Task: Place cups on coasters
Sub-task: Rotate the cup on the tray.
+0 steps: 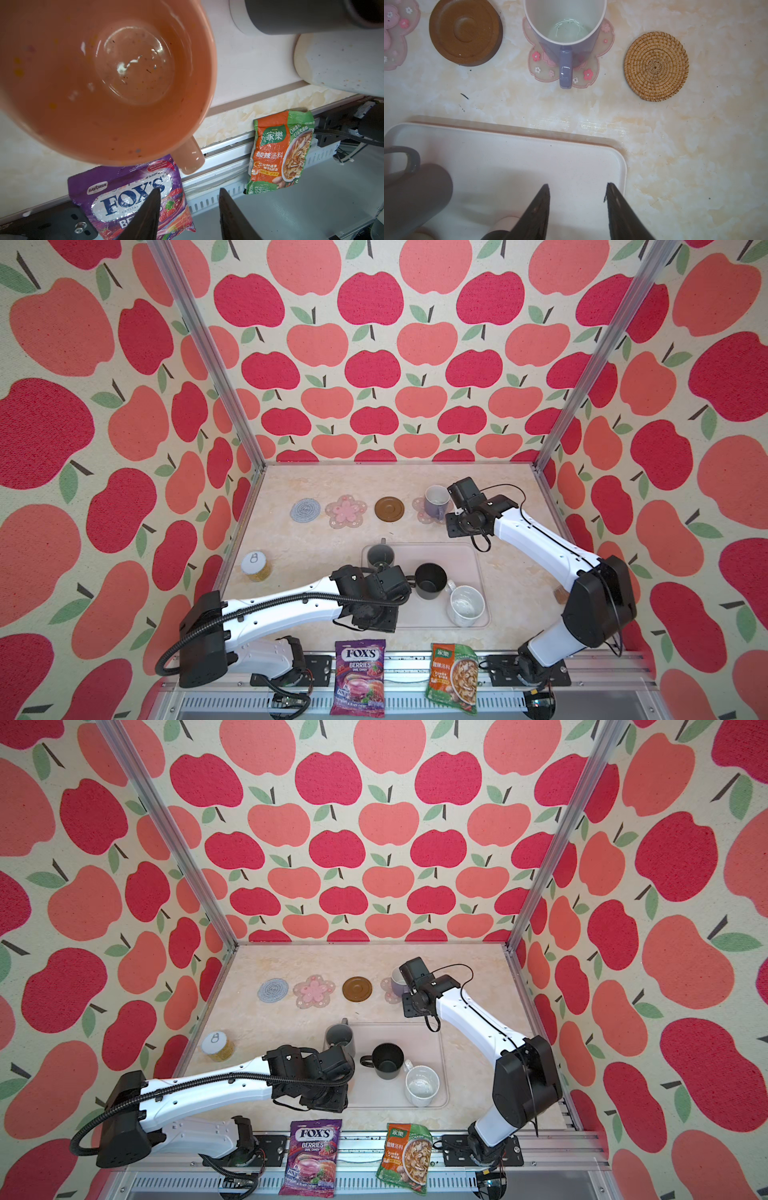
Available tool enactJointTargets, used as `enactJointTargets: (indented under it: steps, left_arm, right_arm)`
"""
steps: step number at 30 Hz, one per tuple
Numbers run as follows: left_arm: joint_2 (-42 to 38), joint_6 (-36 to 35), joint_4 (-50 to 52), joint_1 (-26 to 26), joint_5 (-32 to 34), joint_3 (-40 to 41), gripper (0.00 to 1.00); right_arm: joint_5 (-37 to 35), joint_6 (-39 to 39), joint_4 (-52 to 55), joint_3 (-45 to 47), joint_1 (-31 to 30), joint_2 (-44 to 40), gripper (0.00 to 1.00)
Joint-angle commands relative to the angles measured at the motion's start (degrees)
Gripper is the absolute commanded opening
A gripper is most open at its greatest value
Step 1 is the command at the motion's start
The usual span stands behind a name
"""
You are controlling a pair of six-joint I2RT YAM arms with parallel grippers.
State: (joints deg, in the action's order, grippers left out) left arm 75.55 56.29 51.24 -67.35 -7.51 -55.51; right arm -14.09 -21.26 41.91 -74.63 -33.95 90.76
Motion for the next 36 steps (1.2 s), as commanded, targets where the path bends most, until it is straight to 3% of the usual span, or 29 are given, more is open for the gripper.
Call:
enactJointTargets:
  steps: [1,8,14,20,29,36]
  left_arm:
    - [2.7,5.4,-1.1,-0.3,3.4,-1.8,0.49]
    - [7.3,9.3,-2.0,0.0,6.5,-3.9,0.49]
    - [11.3,11.0,3.5,0.4,7.6,-6.9,0.47]
    - [10.7,14.4,4.7,-1.3,9.3,-5.7,0.42]
    - [8.8,11.8,5.2,-2.9,11.3,-3.7,0.31]
    - [6.3,8.1,9.2,-3.0,14.2,-4.0,0.27]
  right_arm:
    - [1.7,0.7,-0.7,-1.1,0.6,-0.1,0.47]
    - [2.2,2.2,-1.6,0.2,1.4,-2.0,0.48]
    - [4.0,1.6,-3.9,1.6,2.2,-3.1,0.48]
    - [6.0,1.6,-6.8,1.1,2.6,-2.6,0.49]
    - [2.0,3.2,-4.3,-5.9,3.3,1.2,0.50]
    - [-2.3,-0.2,-7.7,-6.7,3.6,0.3,0.52]
